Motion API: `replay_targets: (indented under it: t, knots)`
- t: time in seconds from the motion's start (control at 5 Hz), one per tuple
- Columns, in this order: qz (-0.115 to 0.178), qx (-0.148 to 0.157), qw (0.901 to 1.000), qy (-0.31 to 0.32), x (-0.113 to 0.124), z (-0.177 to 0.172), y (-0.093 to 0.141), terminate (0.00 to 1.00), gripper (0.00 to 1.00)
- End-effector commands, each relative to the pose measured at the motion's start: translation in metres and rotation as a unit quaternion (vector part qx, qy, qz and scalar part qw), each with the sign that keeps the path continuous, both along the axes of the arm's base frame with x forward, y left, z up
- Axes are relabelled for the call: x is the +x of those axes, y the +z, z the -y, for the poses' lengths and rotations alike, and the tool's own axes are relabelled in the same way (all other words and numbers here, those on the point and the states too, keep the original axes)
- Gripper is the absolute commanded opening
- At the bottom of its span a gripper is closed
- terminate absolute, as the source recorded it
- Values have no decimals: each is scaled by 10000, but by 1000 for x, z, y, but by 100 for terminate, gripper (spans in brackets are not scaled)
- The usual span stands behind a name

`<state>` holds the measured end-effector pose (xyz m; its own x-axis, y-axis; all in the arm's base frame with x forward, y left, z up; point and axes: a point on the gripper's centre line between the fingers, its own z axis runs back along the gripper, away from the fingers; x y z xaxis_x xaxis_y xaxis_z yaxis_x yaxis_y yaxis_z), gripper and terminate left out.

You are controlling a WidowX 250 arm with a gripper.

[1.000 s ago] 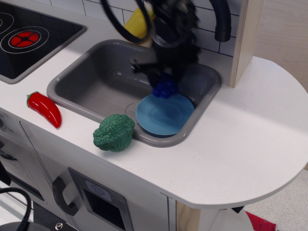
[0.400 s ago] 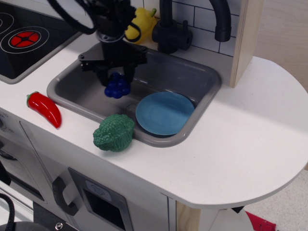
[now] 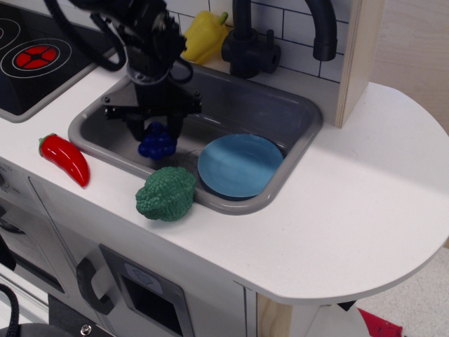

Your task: Take blueberries off plate sink

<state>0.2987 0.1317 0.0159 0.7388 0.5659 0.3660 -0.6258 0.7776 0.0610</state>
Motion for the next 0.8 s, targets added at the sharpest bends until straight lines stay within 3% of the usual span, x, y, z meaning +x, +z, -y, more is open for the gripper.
replay_targets:
  t: [0.0, 0.6]
  knots:
    - [229, 162, 9995, 171, 12, -12, 35, 0, 100]
    - [550, -168, 9983, 83, 20, -4, 93, 0, 100]
